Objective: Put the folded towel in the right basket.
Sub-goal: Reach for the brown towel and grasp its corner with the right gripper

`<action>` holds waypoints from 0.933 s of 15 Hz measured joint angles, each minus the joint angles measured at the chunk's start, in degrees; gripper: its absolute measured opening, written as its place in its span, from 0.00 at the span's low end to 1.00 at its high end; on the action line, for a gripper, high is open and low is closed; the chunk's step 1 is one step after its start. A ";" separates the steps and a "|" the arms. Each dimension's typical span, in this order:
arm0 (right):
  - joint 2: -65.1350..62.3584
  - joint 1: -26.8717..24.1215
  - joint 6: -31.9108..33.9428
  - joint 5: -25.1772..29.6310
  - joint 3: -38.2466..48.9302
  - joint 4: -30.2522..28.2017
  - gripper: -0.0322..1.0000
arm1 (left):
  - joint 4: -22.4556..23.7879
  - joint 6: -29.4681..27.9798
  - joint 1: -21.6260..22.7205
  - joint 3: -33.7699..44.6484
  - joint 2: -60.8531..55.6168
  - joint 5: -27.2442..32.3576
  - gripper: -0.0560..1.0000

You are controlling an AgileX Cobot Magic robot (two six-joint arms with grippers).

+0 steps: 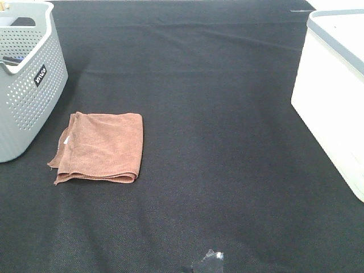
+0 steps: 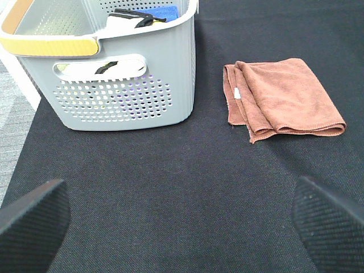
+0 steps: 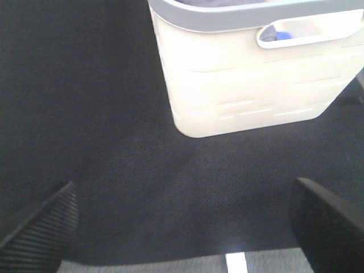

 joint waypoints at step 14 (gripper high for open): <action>61.31 0.00 -8.14 0.63 -32.95 26.59 0.97 | 0.00 0.00 0.00 0.00 0.00 0.00 0.99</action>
